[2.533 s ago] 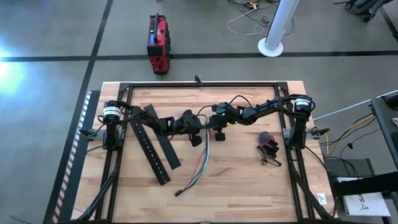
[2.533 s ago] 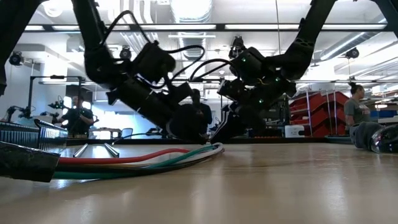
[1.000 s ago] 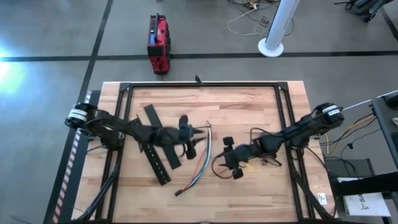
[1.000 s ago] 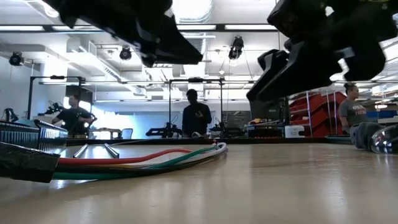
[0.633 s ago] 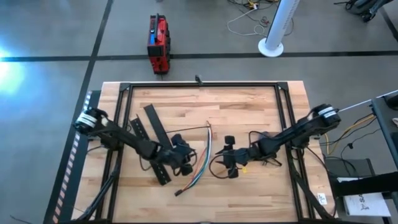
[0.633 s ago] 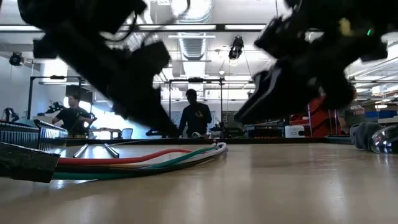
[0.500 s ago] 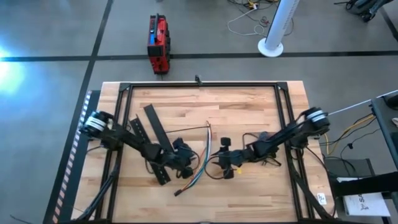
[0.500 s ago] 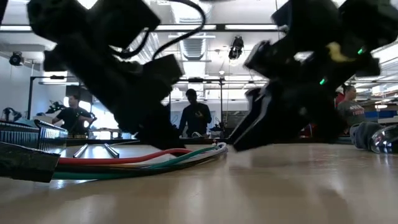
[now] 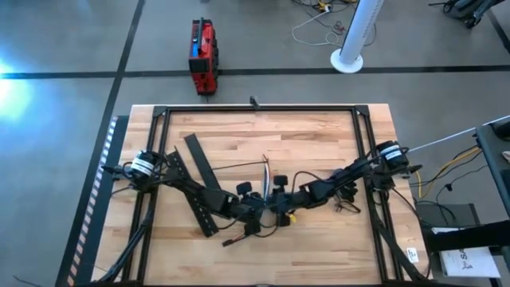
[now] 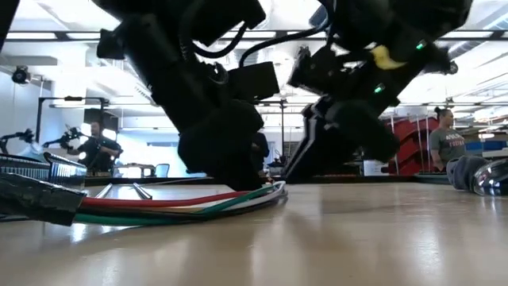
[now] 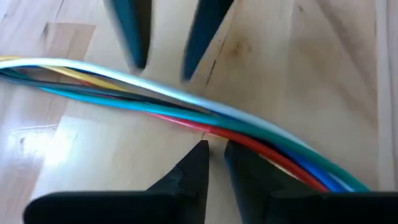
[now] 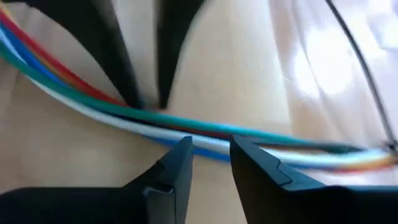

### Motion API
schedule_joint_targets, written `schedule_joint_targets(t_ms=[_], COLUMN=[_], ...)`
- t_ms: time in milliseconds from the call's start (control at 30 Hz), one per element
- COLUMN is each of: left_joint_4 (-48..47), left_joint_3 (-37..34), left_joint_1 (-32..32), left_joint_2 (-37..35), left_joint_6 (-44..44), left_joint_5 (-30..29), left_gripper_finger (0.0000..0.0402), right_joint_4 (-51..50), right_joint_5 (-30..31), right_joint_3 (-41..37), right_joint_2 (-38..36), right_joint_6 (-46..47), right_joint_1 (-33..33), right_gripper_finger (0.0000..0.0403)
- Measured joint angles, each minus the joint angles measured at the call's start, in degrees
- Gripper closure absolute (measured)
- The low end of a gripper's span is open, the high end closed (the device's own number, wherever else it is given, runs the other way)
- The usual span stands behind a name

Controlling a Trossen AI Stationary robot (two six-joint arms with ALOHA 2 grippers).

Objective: Ziptie cables
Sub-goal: Move the black cable duct to the center of the table

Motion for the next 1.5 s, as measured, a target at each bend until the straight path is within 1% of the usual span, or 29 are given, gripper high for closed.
schedule_joint_targets(t_ms=[133, 267, 333, 400, 533, 633, 733, 833, 900, 967, 1033, 1133, 1167, 1333, 1400, 1500], left_joint_4=[-2.46, -3.74, -4.03, -6.22, -6.08, -4.72, -5.29, -4.92, -4.9, -6.05, -5.19, -7.58, -7.57, -12.27, -14.97, -15.53], left_joint_3=[0.03, -1.69, -2.52, -4.13, -7.97, -10.65, -12.93, -15.06, -15.75, -16.67, -16.74, -17.41, -17.39, -17.38, -17.43, -17.43], left_joint_1=[-1.06, -3.9, -5.61, -7.39, -11.32, -15.16, -19.76, -25.34, -28.88, -32.65, -35.12, -37.81, -38.38, -39.74, -39.82, -39.75], left_joint_2=[-2.0, -5.93, -8.55, -11.15, -16.68, -20.75, -23.95, -27.28, -28.19, -29.48, -30.04, -31.8, -32.25, -34.98, -36.28, -37.04], left_joint_6=[2.45, 4.24, 4.22, 3.28, 0.54, -1.34, -4.36, -9.14, -11.62, -12.56, -13.48, -15.49, -16.26, -20.63, -22.06, -23.21], left_joint_5=[-1.56, -6.9, -9.84, -11.99, -13.81, -15.3, -18.28, -20.99, -21.83, -24.51, -26.11, -25.91, -25.03, -17.71, -14.15, -9.0], left_gripper_finger=[0.0363, 0.0373, 0.0378, 0.038, 0.038, 0.038, 0.038, 0.038, 0.038, 0.038, 0.038, 0.038, 0.038, 0.038, 0.038, 0.038], right_joint_4=[-2.72, 0.1, 3.55, 9.68, 20.15, 20.53, 20.08, 20.11, 18.68, 16.73, 13.62, 9.39, 8.72, 8.64, 7.9, 6.85], right_joint_5=[-0.84, -0.8, -1.26, -1.47, -1.32, -1.49, -2.55, -5.3, -5.62, -5.73, -5.59, -5.49, -5.57, -5.57, -5.61, -5.79], right_joint_3=[-0.7, -0.8, -0.8, -0.8, 1.1, 5.61, 11.77, 19.0, 23.74, 28.33, 32.2, 37.0, 38.19, 41.65, 41.89, 41.9], right_joint_2=[-2.35, -2.68, -2.29, -1.4, 1.74, 4.89, 9.72, 15.35, 18.37, 21.46, 24.22, 27.59, 28.47, 32.24, 33.28, 34.17], right_joint_6=[3.46, 4.29, 4.26, 3.9, 0.85, 1.55, 1.69, -0.63, -1.32, -0.95, -0.55, 0.78, 1.16, 3.32, 3.84, 4.81], right_joint_1=[1.3, 3.92, 5.86, 7.47, 9.8, 10.21, 10.14, 10.38, 10.48, 10.33, 10.16, 9.98, 9.98, 9.94, 9.85, 9.84], right_gripper_finger=[0.0319, 0.0326, 0.0327, 0.0325, 0.0306, 0.028, 0.0248, 0.0221, 0.0209, 0.0202, 0.0198, 0.0198, 0.02, 0.0213, 0.0221, 0.0237])
